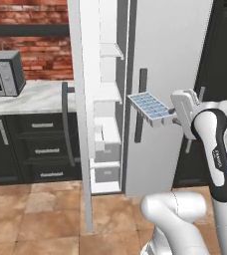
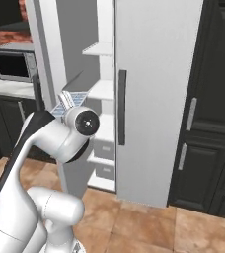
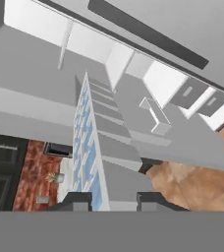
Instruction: The ice cube tray has been filled with water. Take the tray and place it in the freezer to make ice. Close the freezer door after placing the tray.
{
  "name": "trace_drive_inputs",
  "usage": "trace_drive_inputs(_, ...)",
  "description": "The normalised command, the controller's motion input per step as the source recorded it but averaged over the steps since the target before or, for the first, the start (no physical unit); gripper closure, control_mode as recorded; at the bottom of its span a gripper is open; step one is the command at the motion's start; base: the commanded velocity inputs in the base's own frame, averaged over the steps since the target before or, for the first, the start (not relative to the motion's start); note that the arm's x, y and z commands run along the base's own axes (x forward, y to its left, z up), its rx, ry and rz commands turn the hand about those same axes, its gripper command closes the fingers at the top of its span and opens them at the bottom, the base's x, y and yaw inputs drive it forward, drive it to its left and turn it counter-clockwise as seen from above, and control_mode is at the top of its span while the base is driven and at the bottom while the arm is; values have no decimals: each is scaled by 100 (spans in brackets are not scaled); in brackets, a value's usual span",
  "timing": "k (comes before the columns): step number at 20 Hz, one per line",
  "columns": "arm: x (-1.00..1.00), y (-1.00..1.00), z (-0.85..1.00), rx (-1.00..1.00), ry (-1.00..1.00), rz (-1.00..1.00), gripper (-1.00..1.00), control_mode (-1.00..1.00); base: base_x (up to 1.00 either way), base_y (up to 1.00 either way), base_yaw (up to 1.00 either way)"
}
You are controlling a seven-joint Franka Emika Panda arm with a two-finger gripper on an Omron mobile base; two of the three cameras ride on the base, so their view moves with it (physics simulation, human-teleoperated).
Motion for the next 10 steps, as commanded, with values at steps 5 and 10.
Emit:
trace_drive_inputs(5, 0, 0, 0, 0, 0, 0, 100, 100, 40, 7, 2)
trace_drive_inputs(10, 0, 0, 0, 0, 0, 0, 100, 100, 55, 7, 7)
